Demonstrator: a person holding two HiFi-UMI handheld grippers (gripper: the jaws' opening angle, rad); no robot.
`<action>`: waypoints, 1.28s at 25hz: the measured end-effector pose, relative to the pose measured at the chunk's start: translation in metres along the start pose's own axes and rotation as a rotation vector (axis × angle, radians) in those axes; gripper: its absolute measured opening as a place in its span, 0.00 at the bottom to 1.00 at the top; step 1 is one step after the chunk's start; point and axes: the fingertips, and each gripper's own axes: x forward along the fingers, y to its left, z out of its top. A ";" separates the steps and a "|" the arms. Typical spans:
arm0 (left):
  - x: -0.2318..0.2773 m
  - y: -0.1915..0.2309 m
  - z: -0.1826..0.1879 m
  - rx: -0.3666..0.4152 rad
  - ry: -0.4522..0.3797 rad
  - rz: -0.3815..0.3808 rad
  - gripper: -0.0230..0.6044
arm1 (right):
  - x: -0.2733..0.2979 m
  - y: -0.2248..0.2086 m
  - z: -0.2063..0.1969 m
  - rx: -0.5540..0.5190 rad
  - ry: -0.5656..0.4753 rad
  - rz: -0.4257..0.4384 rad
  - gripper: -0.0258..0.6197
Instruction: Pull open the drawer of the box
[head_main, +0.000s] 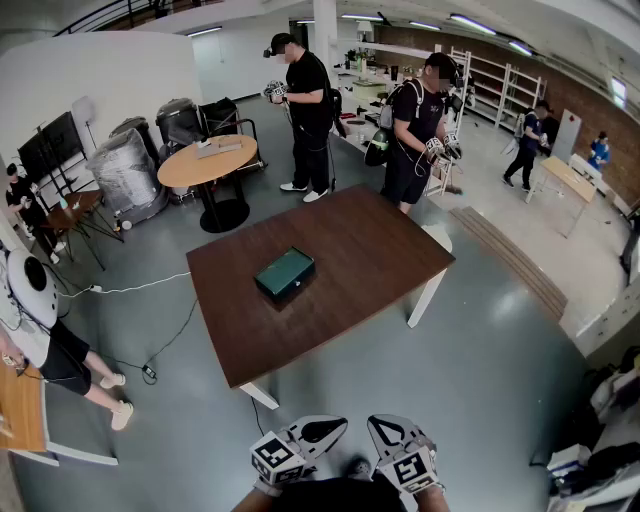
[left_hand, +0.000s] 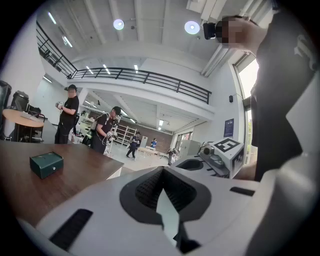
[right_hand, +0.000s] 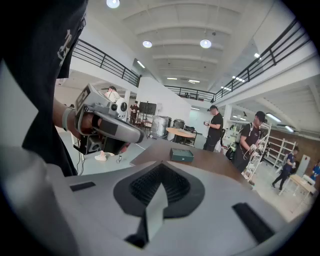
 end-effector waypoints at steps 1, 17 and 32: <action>-0.001 0.000 0.000 -0.002 0.003 0.001 0.05 | 0.000 0.001 0.001 -0.001 0.000 0.003 0.02; 0.003 -0.006 0.004 -0.012 -0.007 0.000 0.05 | 0.001 0.001 -0.011 -0.016 -0.005 0.013 0.02; 0.020 -0.023 -0.005 -0.014 0.012 0.002 0.05 | -0.014 0.000 -0.021 -0.031 0.000 0.035 0.02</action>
